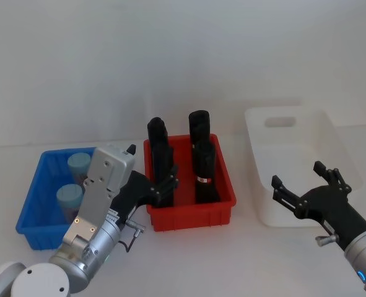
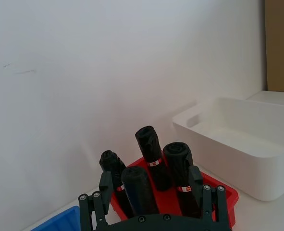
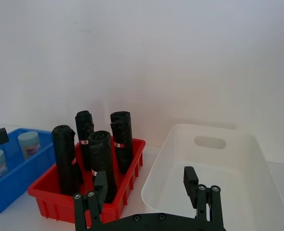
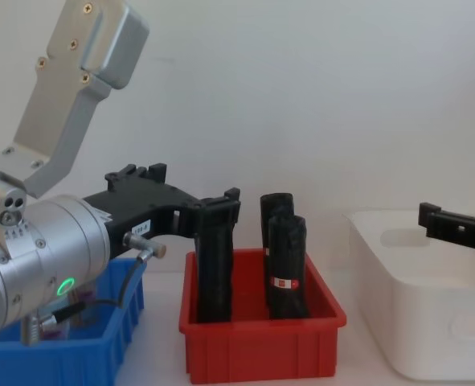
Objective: Pick the cotton swabs from the blue box and place them into the white box.
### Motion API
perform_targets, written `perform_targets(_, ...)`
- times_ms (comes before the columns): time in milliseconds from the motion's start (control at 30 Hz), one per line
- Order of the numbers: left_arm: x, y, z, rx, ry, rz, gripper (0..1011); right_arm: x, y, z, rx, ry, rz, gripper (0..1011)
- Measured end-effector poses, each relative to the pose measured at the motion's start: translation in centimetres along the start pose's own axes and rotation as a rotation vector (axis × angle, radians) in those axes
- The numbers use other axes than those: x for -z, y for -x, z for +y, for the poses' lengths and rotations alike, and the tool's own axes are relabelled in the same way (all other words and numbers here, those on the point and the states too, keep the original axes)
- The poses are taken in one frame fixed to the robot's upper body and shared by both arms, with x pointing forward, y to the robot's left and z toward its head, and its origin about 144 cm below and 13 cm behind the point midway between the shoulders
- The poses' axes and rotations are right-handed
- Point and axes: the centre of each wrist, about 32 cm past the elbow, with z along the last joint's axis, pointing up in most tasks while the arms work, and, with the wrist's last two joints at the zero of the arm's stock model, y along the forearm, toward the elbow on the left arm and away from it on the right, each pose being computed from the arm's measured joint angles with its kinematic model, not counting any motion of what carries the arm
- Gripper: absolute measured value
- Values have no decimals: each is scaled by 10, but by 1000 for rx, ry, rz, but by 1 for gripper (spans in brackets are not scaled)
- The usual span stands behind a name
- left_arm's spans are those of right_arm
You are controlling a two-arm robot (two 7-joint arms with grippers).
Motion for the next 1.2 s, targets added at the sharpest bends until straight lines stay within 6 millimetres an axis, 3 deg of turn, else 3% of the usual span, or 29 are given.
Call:
perform_targets(967, 0, 0, 0, -1, 0, 0, 1004, 0, 0, 0, 0, 0, 0, 1002)
perform_targets(1200, 1, -8, 1, -10, -10, 12, 1004, 0, 0, 0, 0, 0, 0, 1002)
